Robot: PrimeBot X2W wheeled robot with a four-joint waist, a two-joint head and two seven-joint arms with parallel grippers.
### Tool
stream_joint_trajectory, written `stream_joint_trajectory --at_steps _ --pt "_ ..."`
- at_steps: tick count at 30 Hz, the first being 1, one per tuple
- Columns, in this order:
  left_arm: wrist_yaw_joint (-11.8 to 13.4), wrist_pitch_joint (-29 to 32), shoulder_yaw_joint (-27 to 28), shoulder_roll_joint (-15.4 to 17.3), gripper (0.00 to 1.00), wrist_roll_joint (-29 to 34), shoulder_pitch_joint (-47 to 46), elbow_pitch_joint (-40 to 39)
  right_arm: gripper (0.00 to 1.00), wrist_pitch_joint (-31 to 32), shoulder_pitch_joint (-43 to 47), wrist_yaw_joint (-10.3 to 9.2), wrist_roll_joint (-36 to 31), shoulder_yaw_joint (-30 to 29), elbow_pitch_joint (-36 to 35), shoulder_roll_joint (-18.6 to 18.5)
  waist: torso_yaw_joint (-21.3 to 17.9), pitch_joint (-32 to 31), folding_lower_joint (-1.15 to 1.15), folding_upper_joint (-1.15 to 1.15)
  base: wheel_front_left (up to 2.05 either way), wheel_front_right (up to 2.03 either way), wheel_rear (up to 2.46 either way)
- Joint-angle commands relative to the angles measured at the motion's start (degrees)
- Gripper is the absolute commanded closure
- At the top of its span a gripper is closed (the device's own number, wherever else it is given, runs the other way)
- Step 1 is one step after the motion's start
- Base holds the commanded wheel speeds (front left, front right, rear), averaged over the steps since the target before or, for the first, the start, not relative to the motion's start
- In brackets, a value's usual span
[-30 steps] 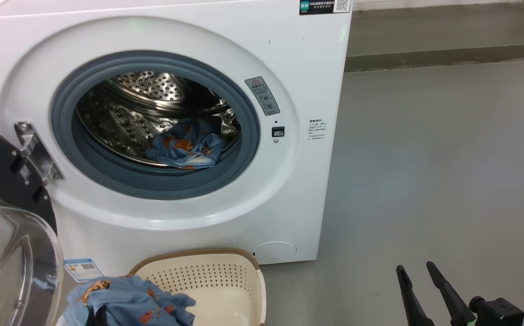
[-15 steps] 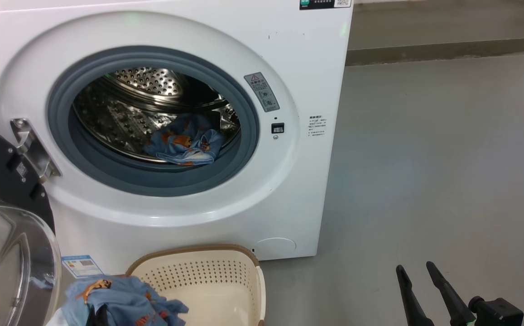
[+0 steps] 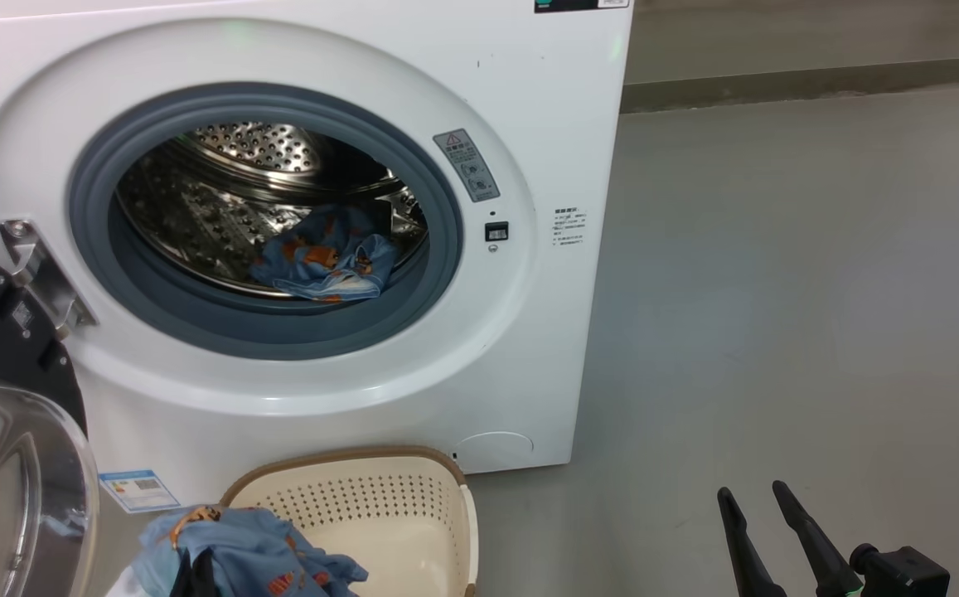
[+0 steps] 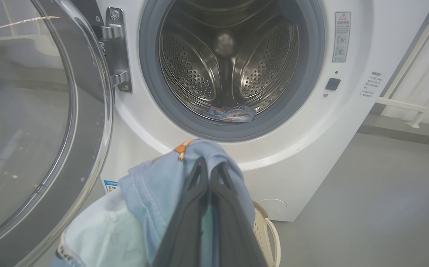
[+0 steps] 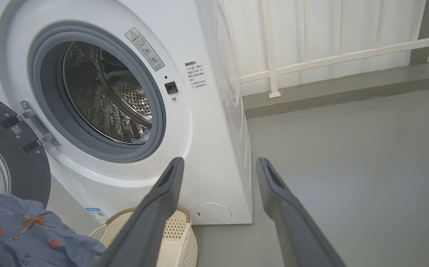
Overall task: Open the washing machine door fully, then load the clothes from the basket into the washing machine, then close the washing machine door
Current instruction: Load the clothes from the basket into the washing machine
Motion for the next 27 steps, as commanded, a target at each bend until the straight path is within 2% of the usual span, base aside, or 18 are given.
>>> stream_joint_trajectory --at_steps 1,9,13,22,27 --pt "0.18 -0.38 1.45 0.49 1.0 -1.08 -3.79 -2.11 0.0 -0.28 -1.63 0.09 0.12 1.62 -1.11 -0.48 -0.74 0.21 0.0 0.0 0.0 0.0 0.0" --pt "1.49 -0.38 0.69 0.49 1.0 -3.09 -8.44 -1.57 0.0 -0.28 -2.25 0.09 0.34 2.18 -1.0 -0.44 -3.49 1.04 0.0 0.0 0.0 0.0 0.0" --pt "1.3 -0.38 1.17 0.49 1.0 -2.49 -12.75 0.12 0.0 -0.28 -2.72 0.09 0.49 2.53 -0.79 -0.3 -5.71 1.69 0.0 0.0 0.0 0.0 0.0" --pt "-0.16 -0.38 4.77 0.8 1.0 0.57 -24.91 8.58 0.0 -0.28 -4.01 0.09 0.7 3.48 -0.68 0.33 -12.01 4.5 0.0 0.0 0.0 0.0 0.0" --pt "-0.87 -0.38 7.17 3.11 1.0 2.37 -34.65 14.81 0.0 -0.28 -6.11 0.09 0.97 4.49 -1.12 0.7 -14.9 10.03 0.0 0.0 0.0 0.0 0.0"
